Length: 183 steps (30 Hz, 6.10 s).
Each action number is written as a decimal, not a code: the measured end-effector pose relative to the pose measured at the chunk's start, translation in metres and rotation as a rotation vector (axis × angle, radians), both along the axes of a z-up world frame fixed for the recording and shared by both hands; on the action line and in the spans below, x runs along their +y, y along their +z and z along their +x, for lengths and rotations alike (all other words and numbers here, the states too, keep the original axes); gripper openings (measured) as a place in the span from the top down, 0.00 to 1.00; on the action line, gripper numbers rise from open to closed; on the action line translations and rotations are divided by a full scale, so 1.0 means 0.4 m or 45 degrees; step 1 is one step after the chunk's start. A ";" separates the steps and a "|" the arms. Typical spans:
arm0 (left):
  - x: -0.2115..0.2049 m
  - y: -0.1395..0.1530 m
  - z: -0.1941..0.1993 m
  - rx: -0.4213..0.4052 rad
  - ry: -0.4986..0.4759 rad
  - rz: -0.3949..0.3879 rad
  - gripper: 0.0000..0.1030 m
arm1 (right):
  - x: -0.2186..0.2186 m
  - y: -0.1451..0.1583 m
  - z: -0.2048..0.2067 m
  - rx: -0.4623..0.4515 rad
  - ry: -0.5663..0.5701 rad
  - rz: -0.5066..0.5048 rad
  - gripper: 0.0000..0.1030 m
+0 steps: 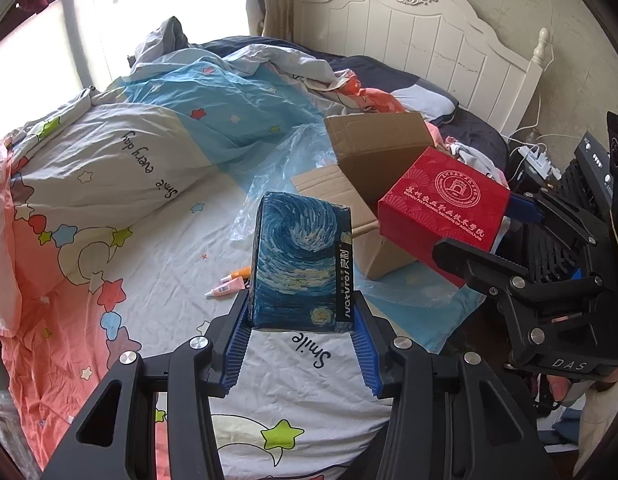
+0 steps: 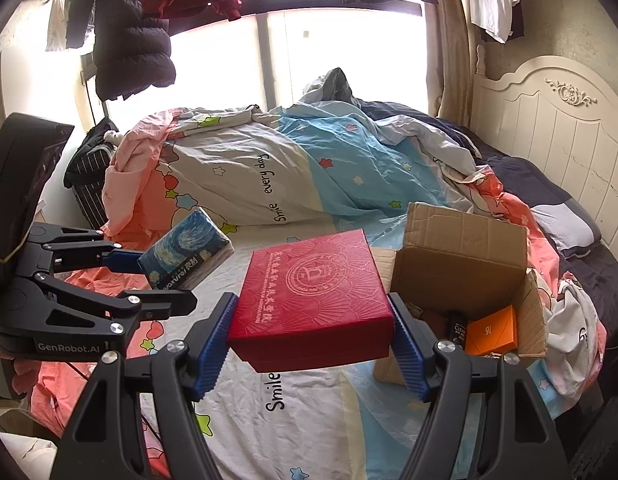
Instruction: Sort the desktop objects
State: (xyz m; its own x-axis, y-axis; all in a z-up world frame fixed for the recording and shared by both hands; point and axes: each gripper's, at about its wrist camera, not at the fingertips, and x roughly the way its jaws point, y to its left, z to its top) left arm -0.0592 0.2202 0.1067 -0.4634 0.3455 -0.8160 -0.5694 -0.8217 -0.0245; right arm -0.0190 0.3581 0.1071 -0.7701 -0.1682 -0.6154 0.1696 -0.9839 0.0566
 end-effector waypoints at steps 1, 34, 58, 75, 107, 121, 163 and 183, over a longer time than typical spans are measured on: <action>0.012 0.004 0.003 0.006 -0.011 -0.001 0.53 | 0.012 0.003 0.004 0.003 -0.013 0.003 0.33; 0.429 0.019 -0.006 0.048 -0.293 -0.013 0.53 | 0.321 -0.019 0.033 -0.028 -0.262 0.036 0.33; 0.618 -0.073 -0.110 -0.001 -0.337 -0.031 0.53 | 0.488 -0.094 -0.046 -0.089 -0.331 0.018 0.33; 0.626 -0.155 -0.212 -0.042 -0.277 -0.072 0.53 | 0.538 -0.165 -0.129 -0.129 -0.309 0.007 0.33; 0.648 -0.319 -0.293 -0.175 -0.251 -0.090 0.53 | 0.571 -0.257 -0.231 -0.188 -0.284 0.006 0.33; 0.658 -0.376 -0.310 -0.213 -0.249 -0.106 0.53 | 0.588 -0.317 -0.265 -0.239 -0.281 0.006 0.33; 0.375 -0.104 -0.075 -0.093 -0.181 -0.108 0.00 | 0.360 -0.081 -0.043 -0.188 -0.338 0.067 0.20; 0.245 -0.030 -0.017 -0.077 -0.139 -0.027 0.00 | 0.211 -0.051 0.030 -0.169 -0.309 0.094 0.20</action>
State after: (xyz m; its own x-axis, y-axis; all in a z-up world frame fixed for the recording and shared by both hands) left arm -0.0659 0.3184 0.0948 -0.3736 0.3737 -0.8490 -0.6538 -0.7553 -0.0448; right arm -0.0069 0.4423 0.0866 -0.6941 0.0602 -0.7174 -0.0754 -0.9971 -0.0107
